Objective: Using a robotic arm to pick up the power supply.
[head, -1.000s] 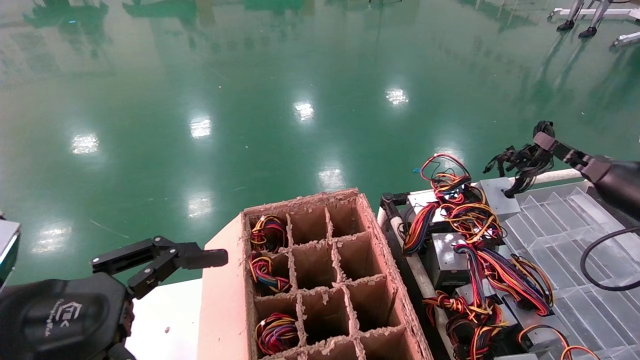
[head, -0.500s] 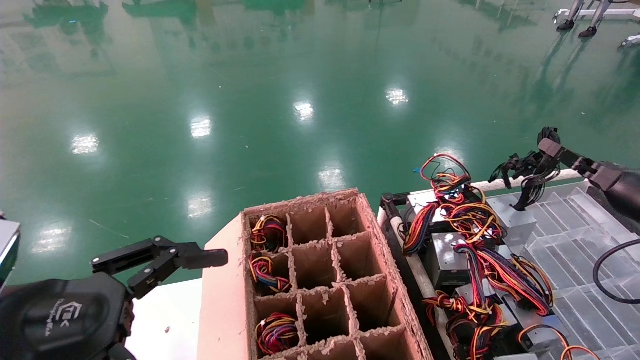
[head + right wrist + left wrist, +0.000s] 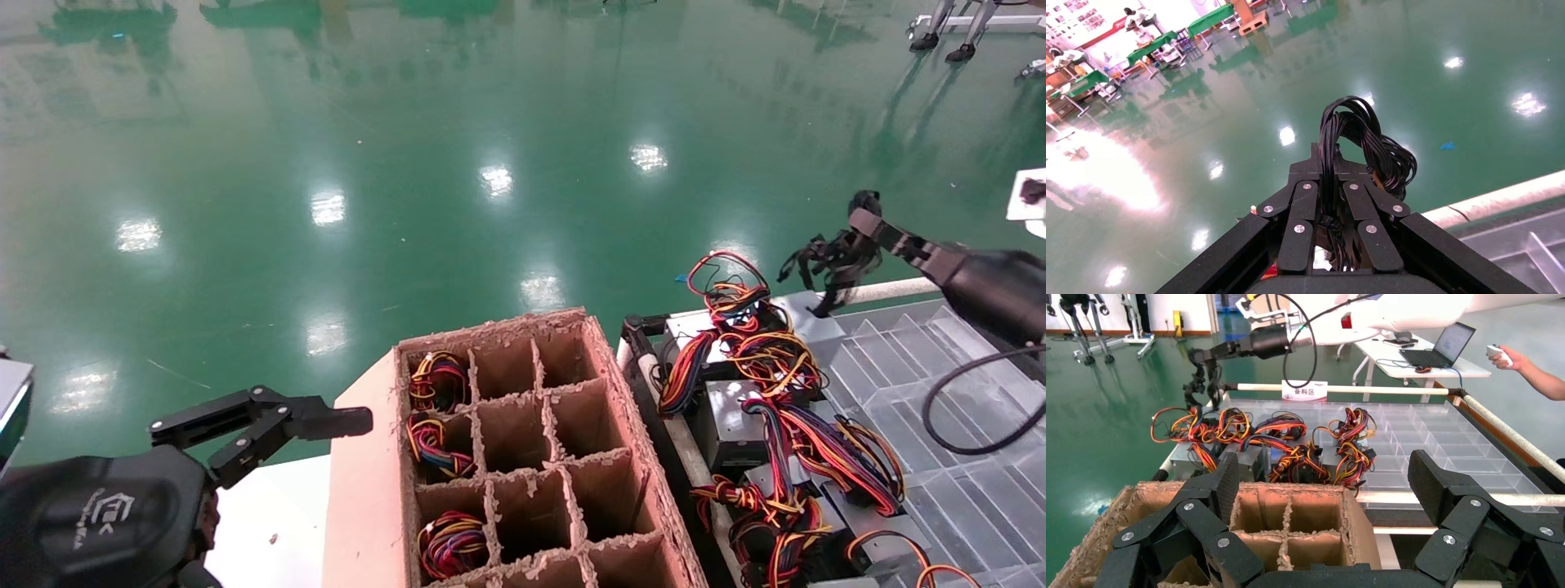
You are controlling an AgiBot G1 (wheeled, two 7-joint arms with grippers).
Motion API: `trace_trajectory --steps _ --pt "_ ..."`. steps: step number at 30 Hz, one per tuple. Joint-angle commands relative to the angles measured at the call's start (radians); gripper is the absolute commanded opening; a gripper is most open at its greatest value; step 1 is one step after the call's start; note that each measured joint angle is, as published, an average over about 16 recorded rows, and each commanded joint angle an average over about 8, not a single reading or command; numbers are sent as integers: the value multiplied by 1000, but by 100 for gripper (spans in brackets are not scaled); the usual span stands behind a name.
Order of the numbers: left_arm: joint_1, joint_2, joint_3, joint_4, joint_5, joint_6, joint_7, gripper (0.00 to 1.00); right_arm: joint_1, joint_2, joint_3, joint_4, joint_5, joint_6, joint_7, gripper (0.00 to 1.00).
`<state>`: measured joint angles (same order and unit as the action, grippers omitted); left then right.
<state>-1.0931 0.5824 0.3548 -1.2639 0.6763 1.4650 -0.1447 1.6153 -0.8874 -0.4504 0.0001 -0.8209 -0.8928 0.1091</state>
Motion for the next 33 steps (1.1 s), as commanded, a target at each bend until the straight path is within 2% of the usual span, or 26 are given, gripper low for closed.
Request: trace_trajectory --steps 1,6,7,8,14,15,16,33 --pt "0 0 0 0 0 0 0 100 5 -12 -3 0 -4 13 -1 0" --pt "0 0 0 0 0 0 0 100 -5 -24 -5 -6 -7 26 -1 0" --pt "0 0 0 0 0 0 0 100 -6 -24 -5 -7 -7 28 -1 4" --pt "0 0 0 0 0 0 0 100 -8 -24 -5 -7 -8 30 -2 13" --pt "0 0 0 0 0 0 0 100 -9 -20 -8 -6 -10 45 -8 88" --pt "0 0 0 0 0 0 0 100 -9 -19 -8 -6 -11 47 -8 97" --pt "0 0 0 0 0 0 0 100 -8 -19 -8 -6 -11 49 -9 100" --pt "0 0 0 0 0 0 0 100 -1 -23 -13 0 -18 36 -2 100"
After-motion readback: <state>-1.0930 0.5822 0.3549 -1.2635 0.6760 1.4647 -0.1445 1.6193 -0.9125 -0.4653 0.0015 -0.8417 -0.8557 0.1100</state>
